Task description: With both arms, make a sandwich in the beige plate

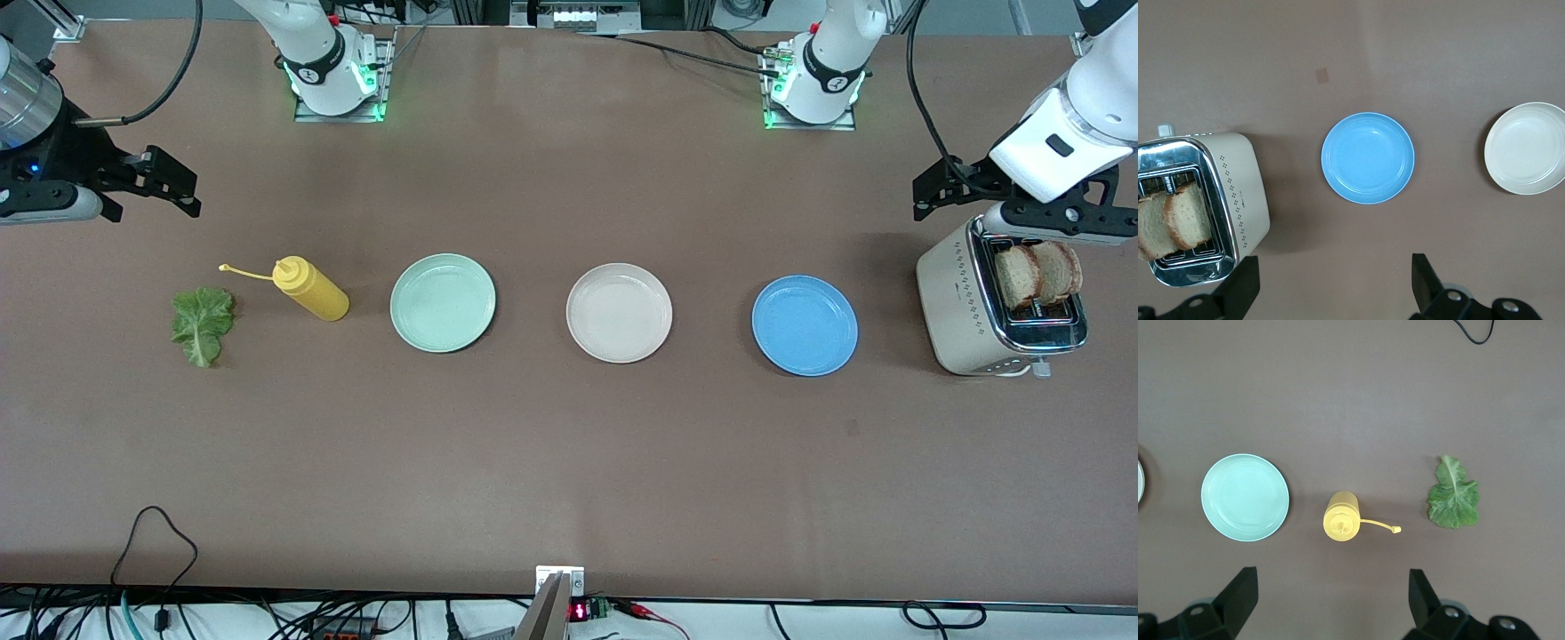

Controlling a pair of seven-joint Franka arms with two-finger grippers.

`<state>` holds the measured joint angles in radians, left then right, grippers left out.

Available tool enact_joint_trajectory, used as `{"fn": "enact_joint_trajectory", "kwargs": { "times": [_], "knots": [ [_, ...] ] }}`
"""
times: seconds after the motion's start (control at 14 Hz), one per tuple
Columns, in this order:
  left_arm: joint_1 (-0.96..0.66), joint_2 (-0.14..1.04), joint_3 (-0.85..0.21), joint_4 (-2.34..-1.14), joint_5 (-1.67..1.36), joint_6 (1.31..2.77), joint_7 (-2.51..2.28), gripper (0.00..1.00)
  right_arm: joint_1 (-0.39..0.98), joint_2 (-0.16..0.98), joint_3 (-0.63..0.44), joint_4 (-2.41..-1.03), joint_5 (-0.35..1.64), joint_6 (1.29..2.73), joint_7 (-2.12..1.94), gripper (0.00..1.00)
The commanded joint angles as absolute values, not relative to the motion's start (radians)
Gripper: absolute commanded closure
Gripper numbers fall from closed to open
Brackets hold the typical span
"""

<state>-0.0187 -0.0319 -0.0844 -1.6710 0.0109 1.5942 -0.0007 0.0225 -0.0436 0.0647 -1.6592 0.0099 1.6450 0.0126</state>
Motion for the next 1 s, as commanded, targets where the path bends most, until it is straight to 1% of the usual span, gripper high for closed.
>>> {"fn": "enact_joint_trajectory", "kwargs": {
  "times": [0.0,0.36,0.5,0.79,0.93],
  "knots": [
    [-0.011,-0.028,-0.089,-1.674,0.018,1.595,0.003,0.0,0.021,-0.049,0.064,-1.655,0.026,1.644,-0.005,0.0],
    [-0.011,-0.028,-0.084,-1.675,0.021,1.585,-0.012,0.0,0.021,-0.049,0.064,-1.655,0.026,1.644,-0.003,0.0],
    [-0.011,-0.028,-0.084,-1.675,0.021,1.522,-0.017,0.0,0.021,-0.049,0.066,-1.657,0.026,1.644,-0.003,0.0],
    [-0.014,-0.025,-0.089,-1.672,0.017,1.451,-0.025,0.0,0.021,-0.049,0.066,-1.658,0.026,1.651,-0.003,0.0],
    [-0.012,0.02,-0.086,-1.619,0.015,1.448,-0.018,0.0,0.021,-0.049,0.064,-1.658,0.026,1.649,-0.003,0.0]
  ]
}}
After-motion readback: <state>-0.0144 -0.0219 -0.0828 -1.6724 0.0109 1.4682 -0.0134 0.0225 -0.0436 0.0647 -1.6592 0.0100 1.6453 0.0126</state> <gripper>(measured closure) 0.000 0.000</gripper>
